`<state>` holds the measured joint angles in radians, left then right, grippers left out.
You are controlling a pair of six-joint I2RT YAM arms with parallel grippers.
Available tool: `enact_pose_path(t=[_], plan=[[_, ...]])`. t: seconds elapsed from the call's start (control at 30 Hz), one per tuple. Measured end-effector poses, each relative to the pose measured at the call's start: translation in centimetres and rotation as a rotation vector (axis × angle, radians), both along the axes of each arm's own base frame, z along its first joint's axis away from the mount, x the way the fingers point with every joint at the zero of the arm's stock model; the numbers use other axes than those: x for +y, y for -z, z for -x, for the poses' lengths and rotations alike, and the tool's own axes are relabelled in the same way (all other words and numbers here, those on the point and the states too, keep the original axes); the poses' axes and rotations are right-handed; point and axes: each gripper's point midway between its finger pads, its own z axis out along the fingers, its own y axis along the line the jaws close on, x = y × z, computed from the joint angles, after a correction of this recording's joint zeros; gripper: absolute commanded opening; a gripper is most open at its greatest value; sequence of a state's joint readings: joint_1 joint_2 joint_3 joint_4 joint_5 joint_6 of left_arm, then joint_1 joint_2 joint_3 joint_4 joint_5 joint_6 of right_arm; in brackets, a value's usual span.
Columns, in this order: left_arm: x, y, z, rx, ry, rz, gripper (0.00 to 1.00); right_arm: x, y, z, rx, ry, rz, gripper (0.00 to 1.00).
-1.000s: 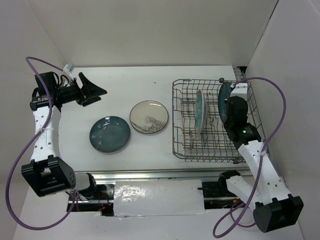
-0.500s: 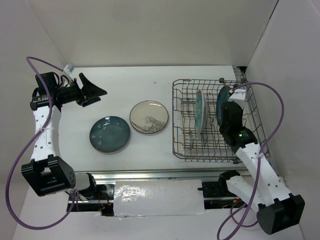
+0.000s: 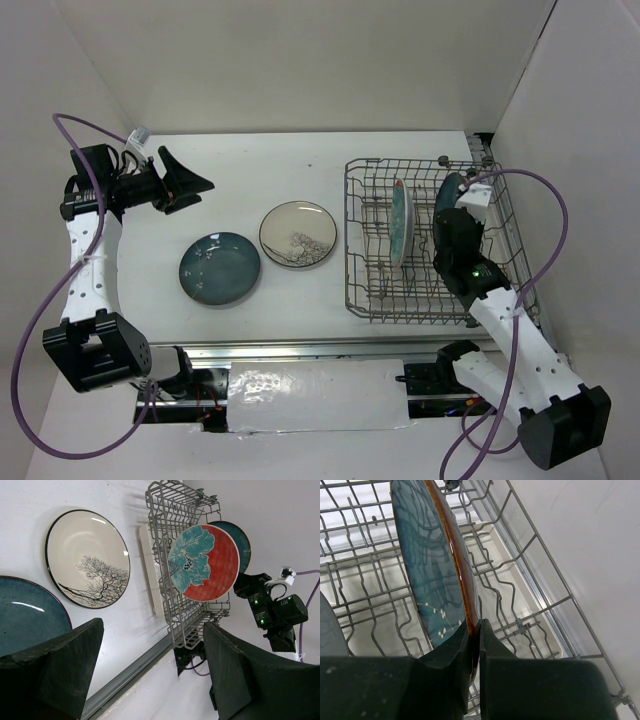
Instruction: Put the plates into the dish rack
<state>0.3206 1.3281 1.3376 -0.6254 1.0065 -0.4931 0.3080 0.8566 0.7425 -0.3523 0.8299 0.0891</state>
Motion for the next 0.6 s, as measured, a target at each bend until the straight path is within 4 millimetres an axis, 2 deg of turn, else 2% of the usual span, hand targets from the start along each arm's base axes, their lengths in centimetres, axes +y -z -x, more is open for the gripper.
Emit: enact_pose_path(t=[0.1,0.13,0.2,0.3,0.43,0.47,0.5,0.6], plan=[[0.00,0.00,0.00,0.000,0.000,0.000,0.93,0.02,0.13,0.10,-0.006,0.008,-0.007,0.17],[0.00,0.00,0.00,0.000,0.000,0.000,0.93,0.12,0.15,0.12,-0.012,0.009,-0.015,0.25],[-0.02,-0.01,0.01,0.000,0.001,0.000,0.93,0.32,0.23,0.16,-0.023,0.009,-0.030,0.26],[-0.03,-0.02,0.02,0.000,0.002,0.001,0.93,0.47,0.33,0.29,-0.031,0.012,-0.042,0.40],[-0.11,-0.10,0.09,-0.002,0.008,0.006,0.93,0.60,0.48,0.45,-0.034,0.013,-0.048,0.41],[-0.13,-0.12,0.11,-0.002,0.009,0.007,0.93,0.63,0.53,0.50,-0.033,0.012,-0.049,0.46],[-0.13,-0.13,0.12,-0.002,0.009,0.008,0.93,0.64,0.53,0.54,-0.035,0.014,-0.051,0.61],[-0.14,-0.13,0.12,-0.002,0.010,0.008,0.93,0.35,0.22,0.79,-0.050,0.033,-0.051,0.64]])
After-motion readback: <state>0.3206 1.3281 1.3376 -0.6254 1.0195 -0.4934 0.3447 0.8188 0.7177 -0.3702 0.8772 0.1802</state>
